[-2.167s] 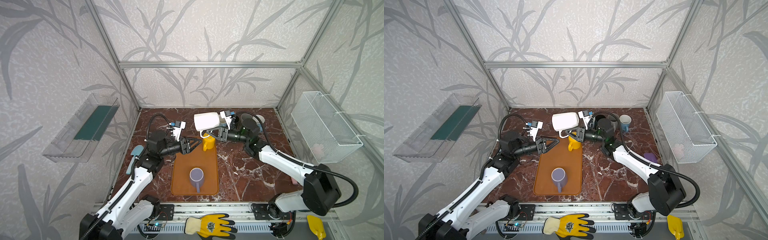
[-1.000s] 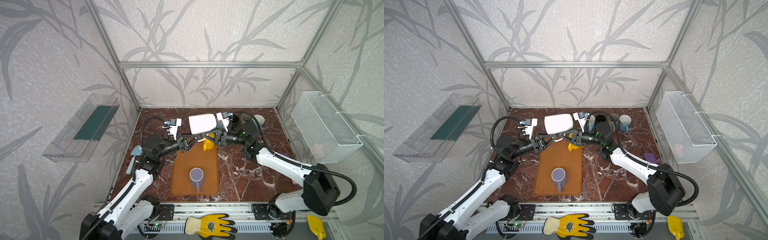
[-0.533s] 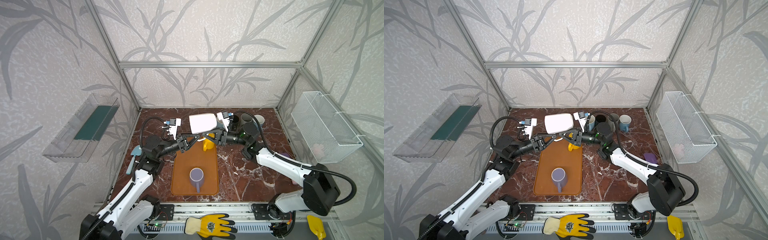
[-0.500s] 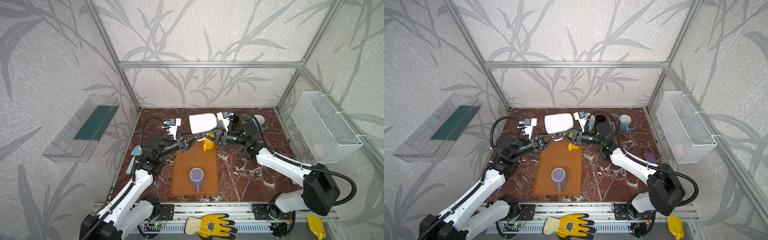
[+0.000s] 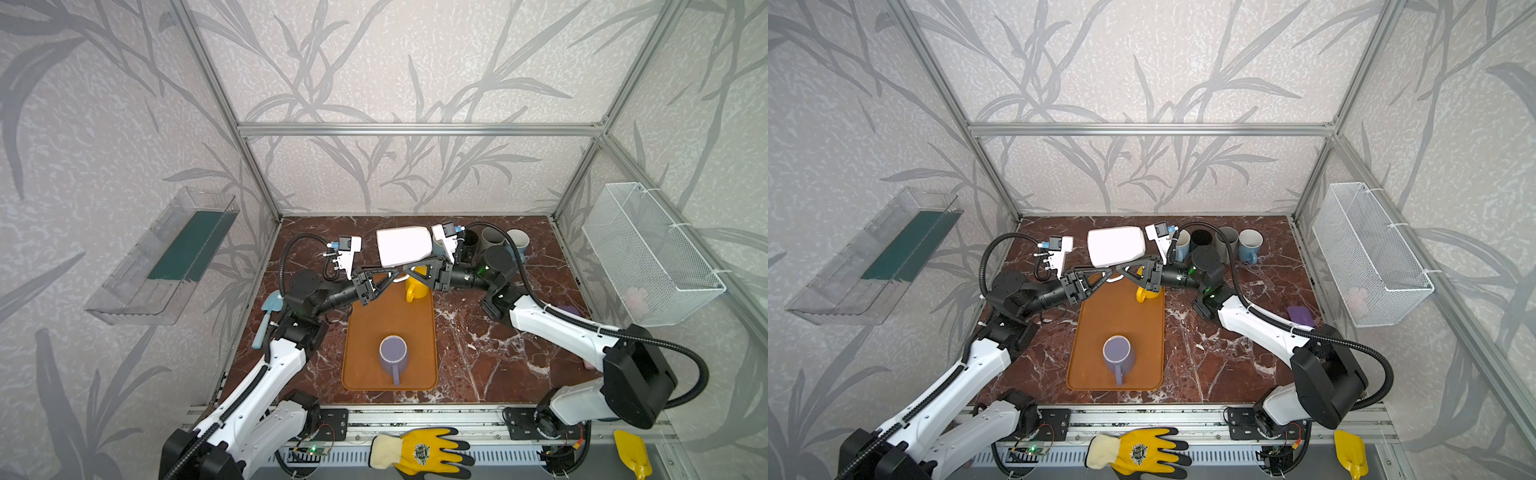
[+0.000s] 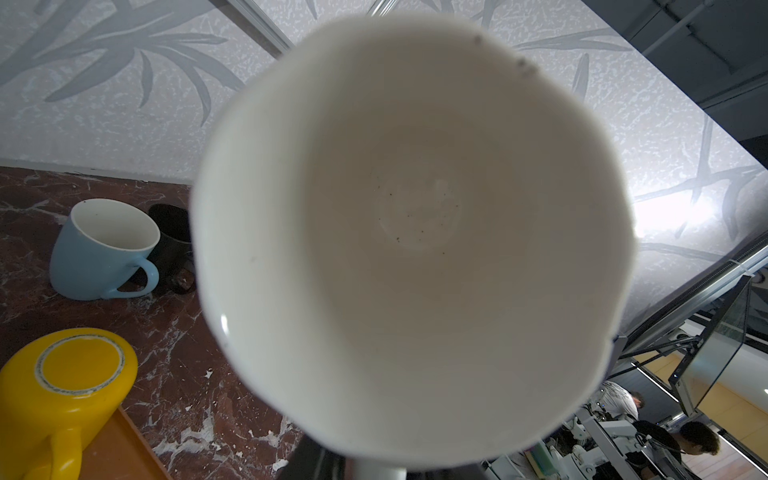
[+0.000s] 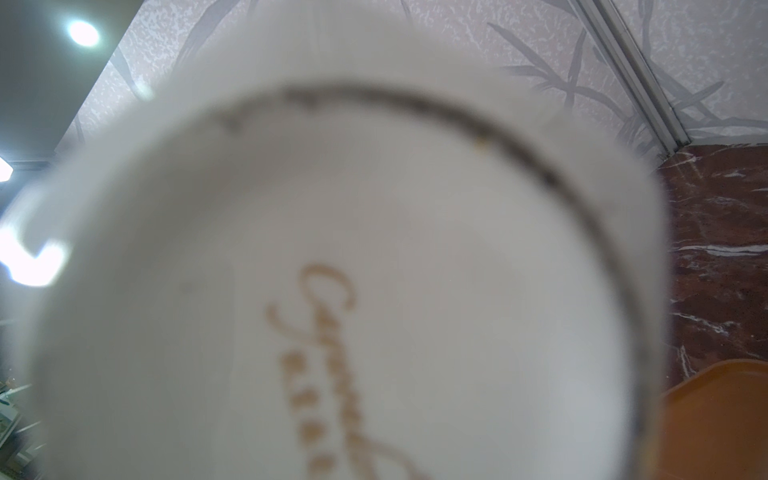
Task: Turn the mug right side up
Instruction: 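Close the left gripper on the white mug's rim, holding it with both grippers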
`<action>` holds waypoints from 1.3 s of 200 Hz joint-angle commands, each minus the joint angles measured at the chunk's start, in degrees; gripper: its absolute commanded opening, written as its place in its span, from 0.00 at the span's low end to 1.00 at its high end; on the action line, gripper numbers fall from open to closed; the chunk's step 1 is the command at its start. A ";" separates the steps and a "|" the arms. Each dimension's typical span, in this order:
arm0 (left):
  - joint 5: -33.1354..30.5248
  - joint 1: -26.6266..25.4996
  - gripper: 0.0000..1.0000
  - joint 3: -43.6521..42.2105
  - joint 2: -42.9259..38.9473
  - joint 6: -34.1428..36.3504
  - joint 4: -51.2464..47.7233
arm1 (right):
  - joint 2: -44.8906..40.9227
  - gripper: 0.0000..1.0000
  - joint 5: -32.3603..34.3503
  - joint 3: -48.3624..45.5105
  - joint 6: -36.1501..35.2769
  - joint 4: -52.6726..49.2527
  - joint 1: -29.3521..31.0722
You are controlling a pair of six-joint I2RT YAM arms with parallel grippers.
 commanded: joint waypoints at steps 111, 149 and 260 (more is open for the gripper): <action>0.12 0.75 0.00 0.25 -0.25 -0.13 2.21 | 0.41 0.00 -1.28 2.09 0.23 7.49 1.38; -0.12 0.91 0.00 0.25 -0.68 0.23 1.25 | 0.54 0.00 -0.93 1.90 -0.12 6.60 1.43; -0.14 1.00 0.00 0.23 -1.97 0.74 0.13 | -1.65 0.39 1.78 0.66 -3.55 1.36 1.04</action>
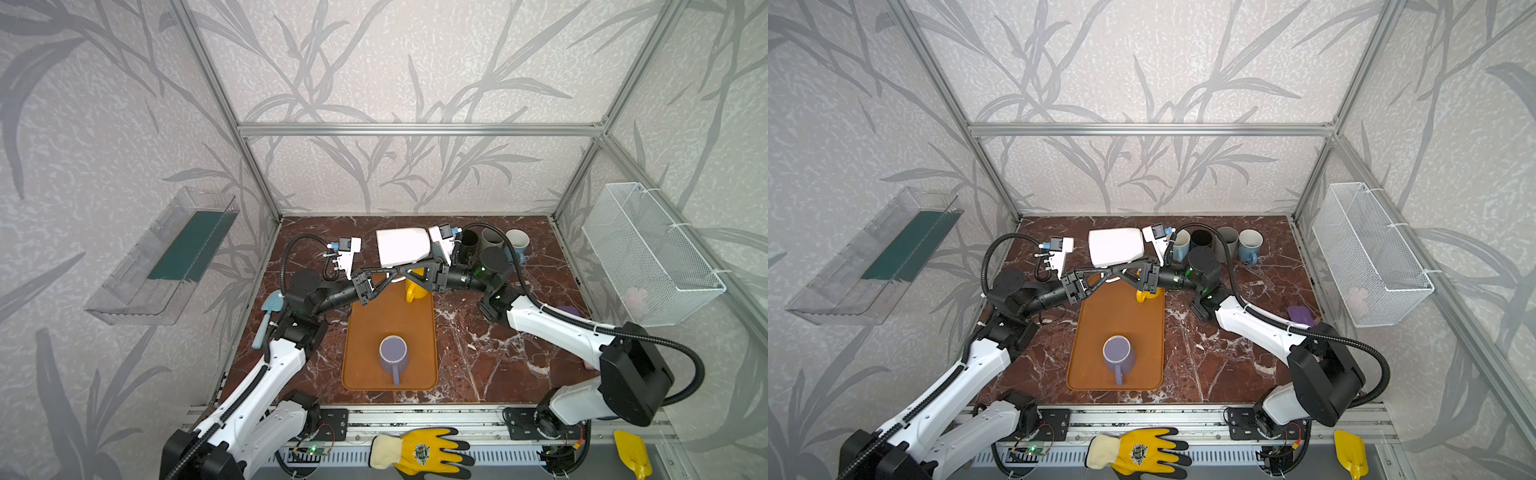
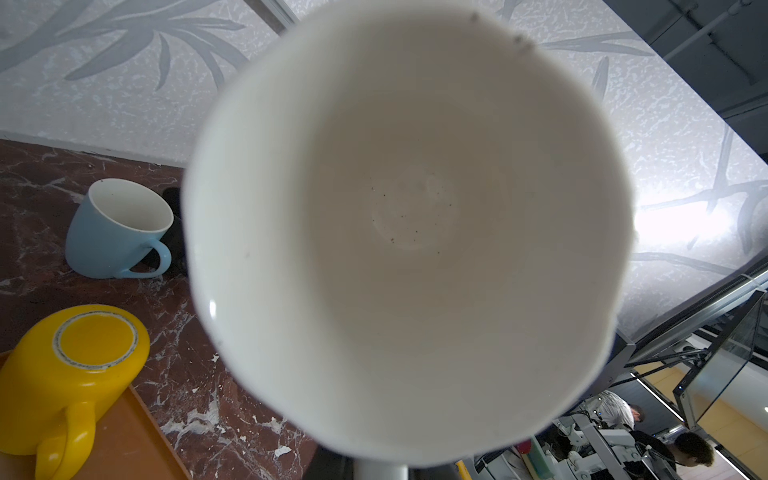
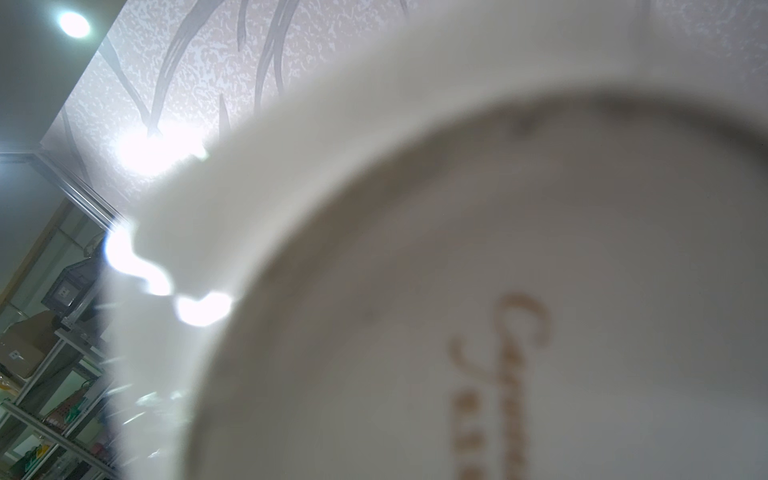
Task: Turn the mug right side up
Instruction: 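Close the left gripper on the white mug's rim, holding it with both grippers, then open the right gripper and draw it back while the left gripper holds the mug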
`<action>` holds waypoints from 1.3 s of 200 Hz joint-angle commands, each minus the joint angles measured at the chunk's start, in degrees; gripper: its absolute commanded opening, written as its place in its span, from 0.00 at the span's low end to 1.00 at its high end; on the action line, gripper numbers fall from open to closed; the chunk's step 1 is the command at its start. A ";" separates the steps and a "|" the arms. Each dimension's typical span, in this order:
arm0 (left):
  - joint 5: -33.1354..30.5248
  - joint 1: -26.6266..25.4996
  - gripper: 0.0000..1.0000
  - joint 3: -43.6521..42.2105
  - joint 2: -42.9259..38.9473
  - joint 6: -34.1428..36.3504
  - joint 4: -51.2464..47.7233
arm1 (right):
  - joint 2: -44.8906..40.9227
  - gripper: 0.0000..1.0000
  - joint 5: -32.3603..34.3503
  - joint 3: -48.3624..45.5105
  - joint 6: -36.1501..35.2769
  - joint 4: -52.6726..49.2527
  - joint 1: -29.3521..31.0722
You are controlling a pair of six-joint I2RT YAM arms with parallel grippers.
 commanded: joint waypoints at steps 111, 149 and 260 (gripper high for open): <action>-2.35 0.34 0.00 2.20 -3.49 5.07 -6.41 | -6.34 0.65 2.43 -5.00 -3.07 -1.78 -2.48; -3.96 0.39 0.00 4.17 -3.31 8.33 -12.52 | -9.21 0.66 4.17 -7.07 -5.23 -7.55 -2.79; -11.16 0.38 0.00 11.07 0.96 14.59 -28.02 | -19.94 0.67 8.51 -9.81 -11.78 -22.93 -4.58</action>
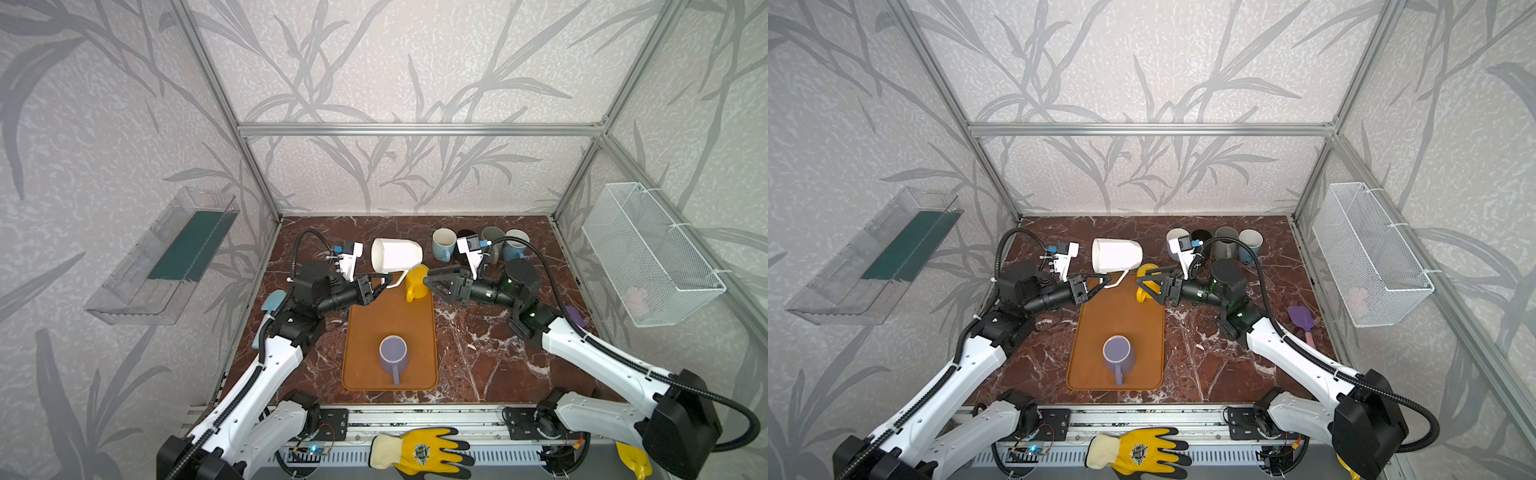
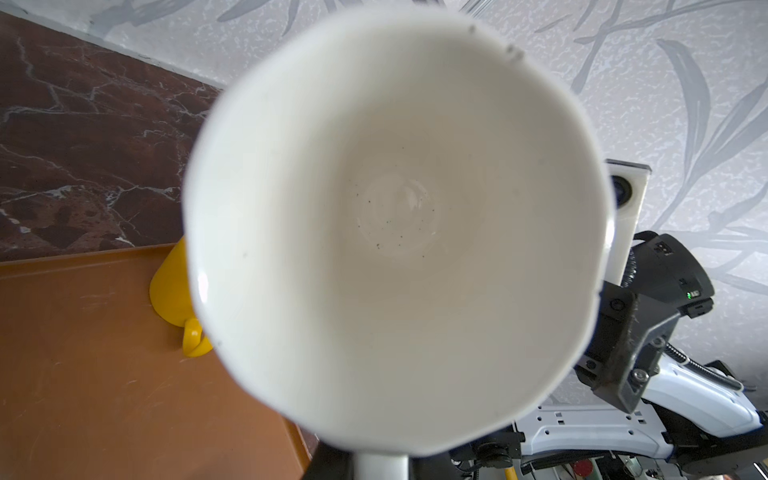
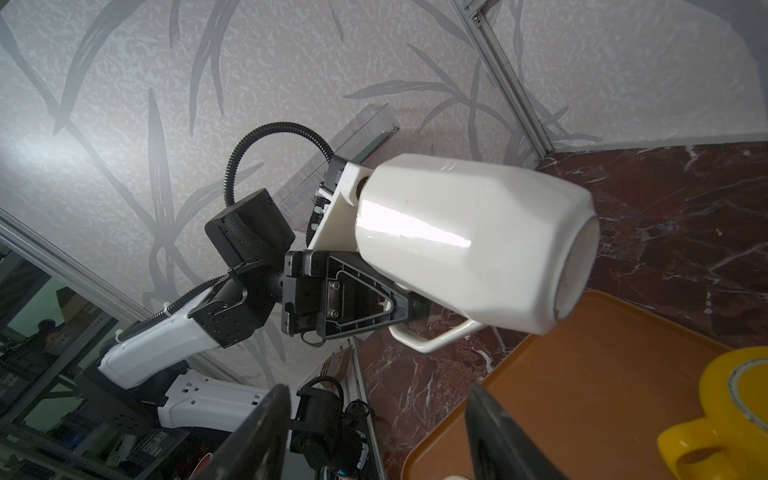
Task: Turn the mug right side up
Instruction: 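Open the right gripper and draw it back while the left gripper holds the mug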
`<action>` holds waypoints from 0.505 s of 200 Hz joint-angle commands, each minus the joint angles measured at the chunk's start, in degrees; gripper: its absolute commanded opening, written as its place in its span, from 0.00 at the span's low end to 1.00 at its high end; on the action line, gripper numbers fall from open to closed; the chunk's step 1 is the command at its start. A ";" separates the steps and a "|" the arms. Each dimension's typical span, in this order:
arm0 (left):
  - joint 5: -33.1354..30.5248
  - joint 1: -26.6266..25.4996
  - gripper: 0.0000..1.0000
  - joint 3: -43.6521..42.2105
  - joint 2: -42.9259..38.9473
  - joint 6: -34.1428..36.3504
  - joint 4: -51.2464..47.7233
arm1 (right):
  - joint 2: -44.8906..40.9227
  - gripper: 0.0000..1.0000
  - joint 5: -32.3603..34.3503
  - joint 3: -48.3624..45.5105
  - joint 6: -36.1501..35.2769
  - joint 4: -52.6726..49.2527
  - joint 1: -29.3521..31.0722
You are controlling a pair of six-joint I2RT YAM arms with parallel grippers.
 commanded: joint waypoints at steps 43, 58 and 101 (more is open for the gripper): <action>-5.26 0.29 0.00 7.61 2.29 4.77 -4.53 | -4.60 0.67 1.66 -1.65 -3.12 -5.93 -1.12; -6.24 0.31 0.00 9.28 3.40 5.76 -7.30 | -5.11 0.67 1.70 -1.84 -3.16 -6.23 -1.31; -7.41 0.26 0.00 12.60 6.87 7.03 -11.26 | -5.51 0.67 1.70 -1.93 -3.44 -6.83 -1.66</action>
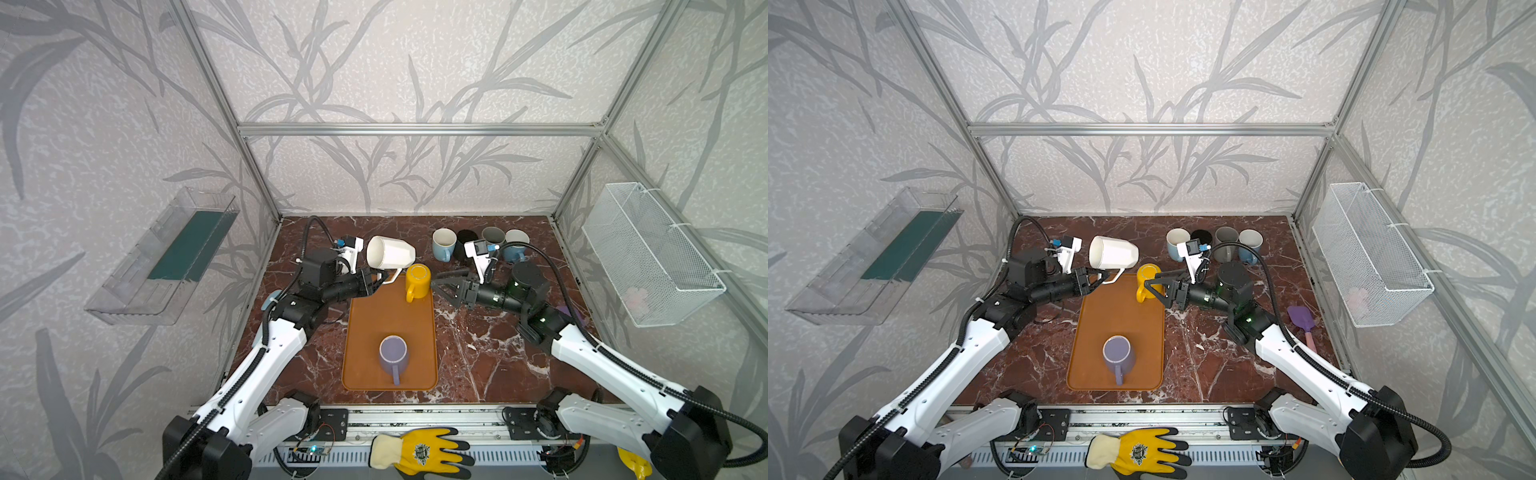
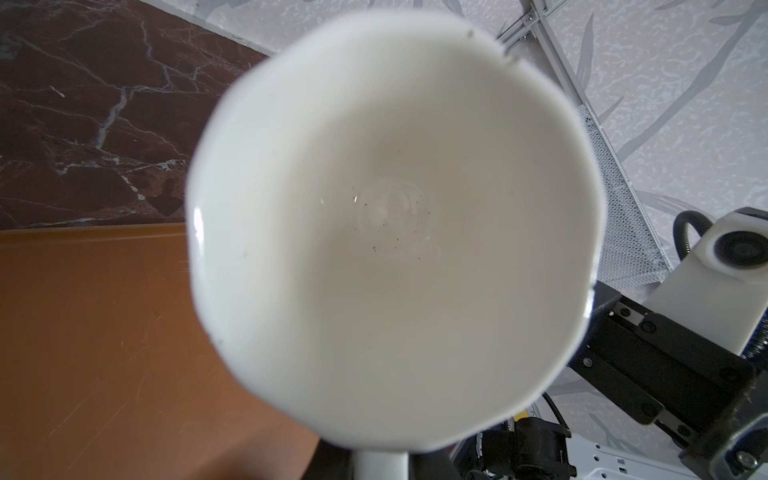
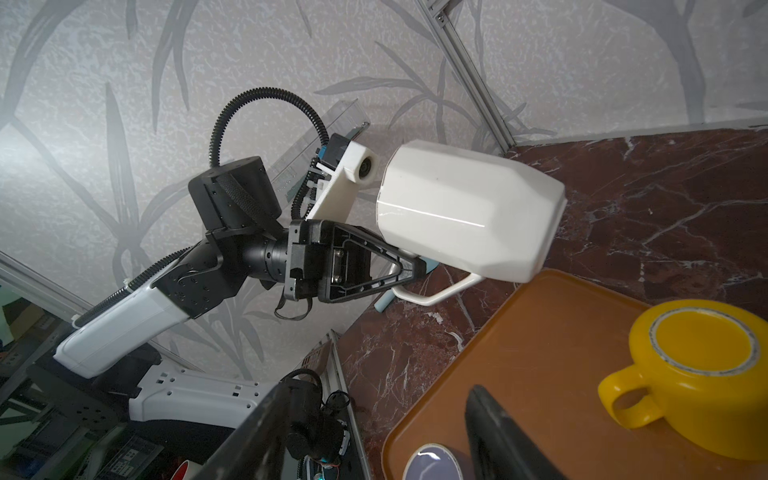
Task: Turn the mug right side up
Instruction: 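Open the right gripper and draw it back while the left gripper holds the mug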
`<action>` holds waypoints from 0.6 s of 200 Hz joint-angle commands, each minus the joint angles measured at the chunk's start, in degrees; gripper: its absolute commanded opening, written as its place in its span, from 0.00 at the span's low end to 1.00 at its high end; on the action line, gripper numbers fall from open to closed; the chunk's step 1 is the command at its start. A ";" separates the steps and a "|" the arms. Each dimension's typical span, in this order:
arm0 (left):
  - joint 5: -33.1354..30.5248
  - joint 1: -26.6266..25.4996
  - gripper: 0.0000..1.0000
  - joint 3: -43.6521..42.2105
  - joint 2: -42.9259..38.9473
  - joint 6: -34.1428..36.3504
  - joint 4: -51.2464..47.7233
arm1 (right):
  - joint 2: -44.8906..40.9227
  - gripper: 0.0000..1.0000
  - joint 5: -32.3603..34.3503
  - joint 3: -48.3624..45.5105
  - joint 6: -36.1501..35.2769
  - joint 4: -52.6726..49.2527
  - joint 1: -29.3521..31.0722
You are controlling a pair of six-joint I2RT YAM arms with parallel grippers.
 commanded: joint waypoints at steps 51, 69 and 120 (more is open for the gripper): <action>-3.39 0.33 0.00 9.29 4.68 4.36 -5.20 | -3.03 0.67 0.69 0.80 -1.71 -4.60 -0.79; -4.57 0.34 0.00 10.83 6.14 4.58 -6.86 | -4.30 0.67 1.31 1.26 -4.47 -7.25 -1.06; -7.84 0.35 0.00 17.00 10.68 6.24 -12.02 | -6.95 0.67 2.97 3.57 -7.32 -15.91 -2.00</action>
